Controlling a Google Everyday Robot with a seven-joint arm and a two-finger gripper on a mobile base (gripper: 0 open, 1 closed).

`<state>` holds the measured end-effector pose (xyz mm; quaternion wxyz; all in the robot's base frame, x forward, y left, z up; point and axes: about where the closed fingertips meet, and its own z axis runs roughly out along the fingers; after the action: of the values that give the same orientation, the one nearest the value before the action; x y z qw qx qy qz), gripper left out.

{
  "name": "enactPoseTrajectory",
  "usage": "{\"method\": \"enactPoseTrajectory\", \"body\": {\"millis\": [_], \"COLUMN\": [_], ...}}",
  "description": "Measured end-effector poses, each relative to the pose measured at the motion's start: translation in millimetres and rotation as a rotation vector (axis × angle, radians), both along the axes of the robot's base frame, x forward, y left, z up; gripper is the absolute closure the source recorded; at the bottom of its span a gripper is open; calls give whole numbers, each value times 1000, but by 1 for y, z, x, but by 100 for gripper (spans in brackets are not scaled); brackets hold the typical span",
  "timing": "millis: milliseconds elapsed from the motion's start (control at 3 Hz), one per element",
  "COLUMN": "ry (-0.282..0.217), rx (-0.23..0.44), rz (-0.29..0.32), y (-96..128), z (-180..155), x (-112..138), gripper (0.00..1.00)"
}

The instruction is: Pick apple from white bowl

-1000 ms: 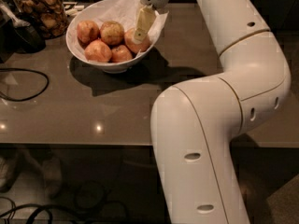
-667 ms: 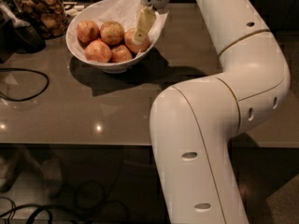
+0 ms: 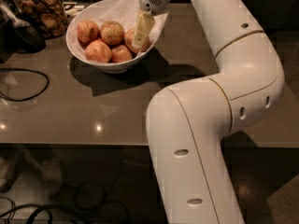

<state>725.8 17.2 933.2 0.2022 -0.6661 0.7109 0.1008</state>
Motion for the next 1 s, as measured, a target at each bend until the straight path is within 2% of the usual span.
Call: {"method": "enactPoseTrajectory", "body": {"millis": [1000], "ry": [17], "rx": [-11], "rz": [1], "y": [2], "z": [-14], "x": [6], "gripper": [29]}}
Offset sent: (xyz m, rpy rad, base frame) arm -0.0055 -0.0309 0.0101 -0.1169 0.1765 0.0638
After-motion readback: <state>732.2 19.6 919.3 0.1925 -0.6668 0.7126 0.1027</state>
